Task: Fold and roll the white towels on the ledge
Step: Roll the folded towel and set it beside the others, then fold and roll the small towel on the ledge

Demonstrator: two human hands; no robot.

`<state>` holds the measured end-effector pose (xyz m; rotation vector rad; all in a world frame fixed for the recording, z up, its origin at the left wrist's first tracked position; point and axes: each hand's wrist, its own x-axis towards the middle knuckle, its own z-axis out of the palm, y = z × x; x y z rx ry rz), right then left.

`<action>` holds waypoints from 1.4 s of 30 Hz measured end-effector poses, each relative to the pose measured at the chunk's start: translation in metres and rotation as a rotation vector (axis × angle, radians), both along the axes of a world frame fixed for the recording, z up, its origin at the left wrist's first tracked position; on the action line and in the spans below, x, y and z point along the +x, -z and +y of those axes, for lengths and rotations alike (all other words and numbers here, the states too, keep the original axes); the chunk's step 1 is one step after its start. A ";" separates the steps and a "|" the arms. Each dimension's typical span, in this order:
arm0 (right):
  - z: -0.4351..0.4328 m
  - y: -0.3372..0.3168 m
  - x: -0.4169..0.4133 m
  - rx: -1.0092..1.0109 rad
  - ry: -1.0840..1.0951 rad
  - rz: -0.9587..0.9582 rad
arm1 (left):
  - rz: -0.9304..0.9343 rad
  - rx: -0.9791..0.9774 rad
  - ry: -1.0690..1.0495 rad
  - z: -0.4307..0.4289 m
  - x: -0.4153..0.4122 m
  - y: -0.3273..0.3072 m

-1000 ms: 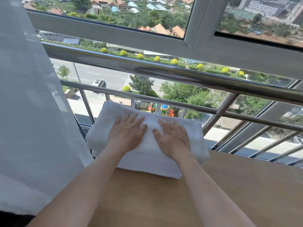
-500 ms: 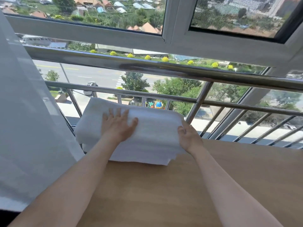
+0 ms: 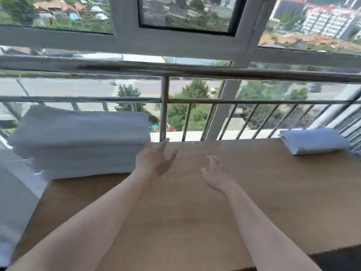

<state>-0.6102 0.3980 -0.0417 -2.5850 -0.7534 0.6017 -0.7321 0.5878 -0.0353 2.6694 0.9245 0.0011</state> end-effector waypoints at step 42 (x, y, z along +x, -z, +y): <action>-0.473 0.054 0.362 -0.187 0.294 0.078 | 0.132 -0.097 0.310 -0.443 0.441 0.089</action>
